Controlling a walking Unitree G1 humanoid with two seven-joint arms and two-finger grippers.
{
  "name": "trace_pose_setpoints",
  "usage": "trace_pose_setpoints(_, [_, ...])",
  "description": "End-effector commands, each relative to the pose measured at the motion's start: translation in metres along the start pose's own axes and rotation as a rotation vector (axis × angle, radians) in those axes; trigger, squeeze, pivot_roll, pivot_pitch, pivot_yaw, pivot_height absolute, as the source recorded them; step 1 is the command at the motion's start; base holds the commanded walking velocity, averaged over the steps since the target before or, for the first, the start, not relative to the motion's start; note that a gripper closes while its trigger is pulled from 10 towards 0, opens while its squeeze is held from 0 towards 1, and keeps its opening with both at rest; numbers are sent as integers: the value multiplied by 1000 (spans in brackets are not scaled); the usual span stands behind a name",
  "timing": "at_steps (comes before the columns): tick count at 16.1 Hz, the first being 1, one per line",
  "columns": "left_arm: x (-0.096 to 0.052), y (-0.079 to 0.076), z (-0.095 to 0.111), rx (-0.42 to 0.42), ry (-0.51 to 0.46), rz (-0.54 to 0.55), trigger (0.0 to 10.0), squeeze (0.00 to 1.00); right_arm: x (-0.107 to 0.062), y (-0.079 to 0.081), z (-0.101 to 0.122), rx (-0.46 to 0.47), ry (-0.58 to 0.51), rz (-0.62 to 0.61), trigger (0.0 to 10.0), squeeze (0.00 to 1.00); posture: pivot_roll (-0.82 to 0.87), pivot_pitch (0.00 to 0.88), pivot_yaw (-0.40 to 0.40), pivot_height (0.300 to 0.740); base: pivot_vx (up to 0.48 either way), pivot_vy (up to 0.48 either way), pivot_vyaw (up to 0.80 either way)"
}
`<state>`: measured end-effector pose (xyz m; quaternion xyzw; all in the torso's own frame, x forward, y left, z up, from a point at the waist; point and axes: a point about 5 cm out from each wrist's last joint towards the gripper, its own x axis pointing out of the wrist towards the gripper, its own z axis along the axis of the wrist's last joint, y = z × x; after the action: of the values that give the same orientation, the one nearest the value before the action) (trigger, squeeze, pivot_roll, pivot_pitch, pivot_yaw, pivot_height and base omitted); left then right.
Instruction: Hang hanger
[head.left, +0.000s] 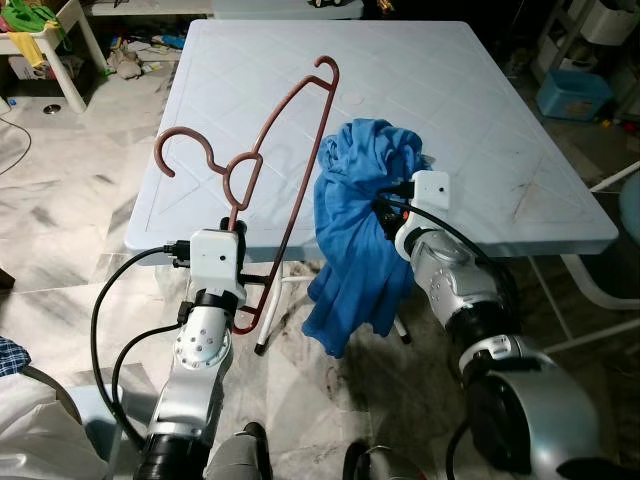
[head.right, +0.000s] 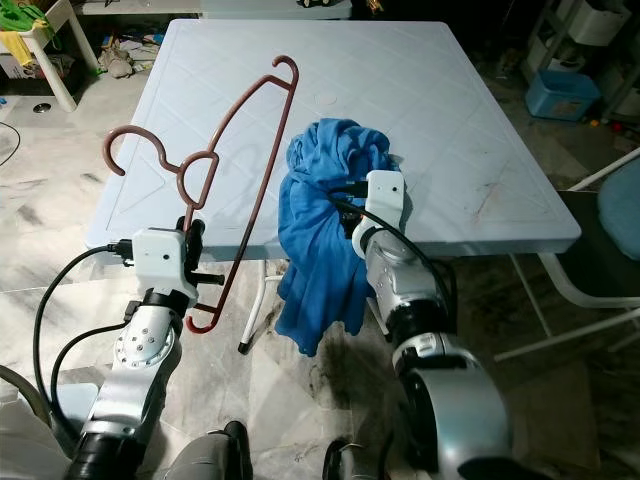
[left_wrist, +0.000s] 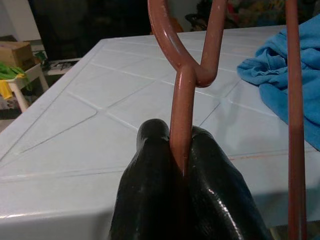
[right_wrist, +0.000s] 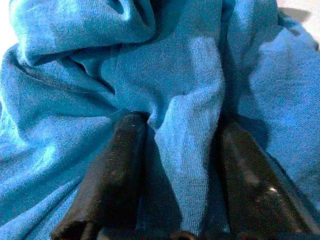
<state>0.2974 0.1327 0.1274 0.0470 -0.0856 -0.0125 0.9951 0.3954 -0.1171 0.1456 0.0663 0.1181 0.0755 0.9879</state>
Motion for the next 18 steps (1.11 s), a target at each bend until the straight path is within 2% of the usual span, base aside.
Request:
trace_pose_setpoints(1, [-3,1,3,12,-6,11,10000,0,1,-4,3,21,4,-10,0,0,152,194,-70,740,0,0,0])
trace_pose_setpoints(5, [-14,13,2,40,2,54,10000,0,7,0,28,43,-22,6,0,0,198,229,-90,740,0,0,0])
trace_pose_setpoints(6, [-17,15,2,44,5,66,10000,0,8,3,42,58,-52,19,0,0,223,244,-101,740,0,0,0])
trace_pose_setpoints(7, [-23,19,3,51,11,87,10000,0,10,9,66,61,-105,36,0,0,237,251,-107,740,0,0,0])
trace_pose_setpoints(9, [-25,21,3,54,14,95,10000,0,10,13,80,64,-139,52,0,0,244,255,-109,740,0,0,0])
trace_pose_setpoints(10, [-28,21,3,57,17,100,10000,0,8,18,111,64,-210,63,0,0,257,265,-113,740,0,0,0])
trace_pose_setpoints(11, [-29,22,3,59,18,101,10000,0,6,20,127,63,-246,69,0,0,261,270,-116,740,0,0,0])
trace_pose_setpoints(12, [-31,23,4,64,23,107,10000,0,-1,25,164,56,-341,75,0,0,264,273,-120,740,0,0,0])
trace_pose_setpoints(13, [-31,23,4,65,24,108,10000,0,-3,26,169,54,-355,75,0,0,264,273,-120,740,0,0,0])
trace_pose_setpoints(14, [-34,23,5,65,27,116,10000,0,-13,27,203,66,-473,60,0,0,272,285,-133,740,0,0,0])
trace_pose_setpoints(16, [-35,23,5,65,31,126,10000,0,-29,27,238,90,-615,57,0,0,278,290,-139,740,0,0,0])
trace_pose_setpoints(18, [-38,24,5,68,36,148,10000,0,-58,27,288,115,-820,71,0,0,281,286,-147,740,0,0,0])
